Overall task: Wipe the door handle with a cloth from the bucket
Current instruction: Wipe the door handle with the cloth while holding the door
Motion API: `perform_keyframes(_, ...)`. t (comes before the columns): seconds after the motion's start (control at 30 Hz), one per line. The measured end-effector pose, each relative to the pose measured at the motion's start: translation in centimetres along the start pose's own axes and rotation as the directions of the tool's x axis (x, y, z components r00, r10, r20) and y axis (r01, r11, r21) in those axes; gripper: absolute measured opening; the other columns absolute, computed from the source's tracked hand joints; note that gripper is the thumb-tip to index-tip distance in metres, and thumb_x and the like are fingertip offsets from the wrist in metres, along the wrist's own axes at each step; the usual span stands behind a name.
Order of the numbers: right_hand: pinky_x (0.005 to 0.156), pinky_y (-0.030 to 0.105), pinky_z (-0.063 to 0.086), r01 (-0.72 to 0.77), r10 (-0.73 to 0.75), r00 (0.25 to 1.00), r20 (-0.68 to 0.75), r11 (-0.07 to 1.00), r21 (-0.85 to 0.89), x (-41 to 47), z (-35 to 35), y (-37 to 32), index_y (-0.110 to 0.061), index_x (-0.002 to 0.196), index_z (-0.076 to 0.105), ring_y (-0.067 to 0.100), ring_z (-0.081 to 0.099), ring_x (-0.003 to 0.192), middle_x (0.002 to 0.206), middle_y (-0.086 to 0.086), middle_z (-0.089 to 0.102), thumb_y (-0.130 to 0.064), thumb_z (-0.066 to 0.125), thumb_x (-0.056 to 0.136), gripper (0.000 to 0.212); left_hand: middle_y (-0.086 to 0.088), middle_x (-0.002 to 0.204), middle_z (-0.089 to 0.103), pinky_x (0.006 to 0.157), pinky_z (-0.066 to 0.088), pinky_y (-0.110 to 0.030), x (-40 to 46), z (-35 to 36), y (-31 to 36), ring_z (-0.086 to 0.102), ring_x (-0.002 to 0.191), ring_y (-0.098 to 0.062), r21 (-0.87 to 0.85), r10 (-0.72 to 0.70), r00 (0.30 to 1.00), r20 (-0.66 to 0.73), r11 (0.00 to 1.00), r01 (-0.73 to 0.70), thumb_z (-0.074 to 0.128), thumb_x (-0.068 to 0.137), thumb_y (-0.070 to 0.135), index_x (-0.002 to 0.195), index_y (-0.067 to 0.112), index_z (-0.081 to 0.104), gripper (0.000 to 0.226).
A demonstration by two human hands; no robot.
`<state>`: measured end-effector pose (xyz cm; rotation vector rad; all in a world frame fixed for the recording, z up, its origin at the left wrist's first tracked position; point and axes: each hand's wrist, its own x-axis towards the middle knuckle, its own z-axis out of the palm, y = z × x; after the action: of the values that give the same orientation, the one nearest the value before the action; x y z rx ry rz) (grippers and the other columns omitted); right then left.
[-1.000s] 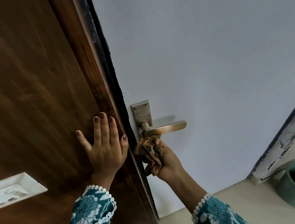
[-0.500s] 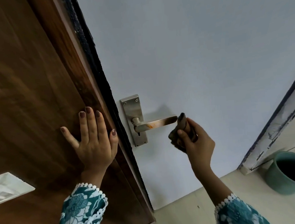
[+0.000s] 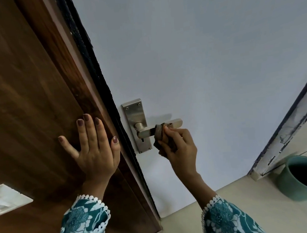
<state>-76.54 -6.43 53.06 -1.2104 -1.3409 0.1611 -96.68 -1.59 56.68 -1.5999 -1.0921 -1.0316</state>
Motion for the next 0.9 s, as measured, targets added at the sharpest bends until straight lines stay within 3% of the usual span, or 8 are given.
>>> perform_keyframes(0.17, 0.052, 0.018, 0.057, -0.207, 0.221, 0.968, -0.121, 0.971, 0.118, 1.0, -1.9, 1.9, -0.008, 0.116, 0.065, 0.014, 0.065, 0.074, 0.099, 0.001, 0.052, 0.003, 0.072, 0.079, 0.039, -0.006, 0.161, -0.002, 0.113, -0.008, -0.054, 0.0, 0.0, 0.0, 0.004, 0.148, -0.023, -0.003, 0.004, 1.0, 0.004, 1.0, -0.004, 0.03, 0.097, 0.031, 0.151, 0.006, 0.009, 0.063)
perform_keyframes(0.3, 0.052, 0.01, 0.054, -0.142, 0.148, 0.98, -0.132, 0.988, 0.054, 0.8, -0.3, 0.7, -0.005, 0.114, 0.065, -0.001, 0.06, 0.076, 0.096, 0.002, 0.051, 0.003, 0.072, 0.078, 0.038, -0.007, 0.161, -0.003, 0.113, -0.008, -0.056, 0.1, 0.0, 0.1, 0.003, 0.148, -0.024, 0.006, 0.022, 1.0, 0.005, 1.0, -0.022, 0.03, 0.097, 0.03, 0.151, 0.006, 0.007, 0.064)
perform_keyframes(0.43, 0.059, 0.007, 0.054, 0.051, -0.049, 0.998, 0.036, 0.998, -0.047, -0.6, 1.8, -0.6, -0.007, 0.115, 0.066, 0.004, 0.056, 0.08, 0.097, 0.009, 0.059, -0.003, 0.076, 0.075, 0.041, -0.007, 0.161, -0.003, 0.113, -0.008, -0.056, 0.1, -0.2, 0.0, 0.004, 0.148, -0.024, -0.005, 0.023, 0.999, 0.022, 1.0, -0.023, 0.031, 0.098, 0.03, 0.151, 0.006, 0.008, 0.063)
perform_keyframes(0.5, 0.055, 0.013, 0.056, 0.042, -0.04, 0.994, 0.098, 0.999, -0.023, -0.8, 1.7, -0.8, -0.008, 0.117, 0.065, 0.005, 0.058, 0.079, 0.099, 0.009, 0.059, -0.003, 0.075, 0.076, 0.043, -0.006, 0.161, -0.003, 0.113, -0.009, -0.055, 0.0, -0.4, -0.1, 0.003, 0.148, -0.023, -0.022, 0.017, 0.999, 0.031, 1.0, -0.016, 0.033, 0.098, 0.03, 0.151, 0.007, 0.008, 0.063)
perform_keyframes(0.63, 0.056, -0.001, 0.047, -0.086, 0.087, 0.996, -0.033, 0.996, 0.035, 0.6, -1.0, 0.4, -0.003, 0.114, 0.066, -0.012, 0.059, 0.077, 0.095, 0.004, 0.054, 0.005, 0.074, 0.076, 0.04, -0.006, 0.161, -0.003, 0.113, -0.009, -0.054, 0.0, -0.4, -0.1, 0.003, 0.148, -0.022, -0.036, 0.016, 0.999, 0.031, 0.999, -0.015, 0.033, 0.098, 0.03, 0.151, 0.007, 0.009, 0.063)
perform_keyframes(0.73, 0.052, 0.002, 0.048, -0.157, 0.167, 0.98, -0.108, 0.983, 0.091, 1.2, -1.5, 0.6, -0.002, 0.114, 0.065, -0.011, 0.06, 0.074, 0.094, 0.005, 0.053, 0.006, 0.072, 0.077, 0.038, -0.007, 0.161, -0.003, 0.113, -0.008, -0.055, 0.0, -0.1, 0.0, 0.003, 0.148, -0.023, -0.007, 0.015, 1.0, 0.022, 1.0, -0.015, 0.031, 0.098, 0.03, 0.151, 0.006, 0.009, 0.062)
perform_keyframes(0.83, 0.056, -0.003, 0.044, -0.08, 0.08, 0.99, -0.116, 0.997, 0.004, 0.6, 0.4, -0.5, 0.001, 0.111, 0.066, -0.014, 0.056, 0.078, 0.092, 0.006, 0.054, 0.007, 0.074, 0.074, 0.038, -0.007, 0.161, -0.003, 0.113, -0.008, -0.055, -0.1, -0.1, 0.0, 0.003, 0.148, -0.023, -0.015, 0.011, 1.0, 0.023, 1.0, -0.011, 0.03, 0.099, 0.031, 0.151, 0.006, 0.009, 0.062)
perform_keyframes(0.9, 0.063, 0.002, 0.048, 0.021, -0.023, 0.999, -0.046, 0.999, -0.045, 0.0, 1.8, -1.4, -0.003, 0.111, 0.068, -0.004, 0.057, 0.081, 0.093, 0.008, 0.06, 0.001, 0.077, 0.073, 0.039, -0.006, 0.161, -0.003, 0.113, -0.008, -0.055, -0.1, -0.2, 0.0, 0.003, 0.148, -0.023, -0.015, 0.014, 1.0, 0.027, 1.0, -0.013, 0.032, 0.099, 0.03, 0.151, 0.006, 0.009, 0.062)
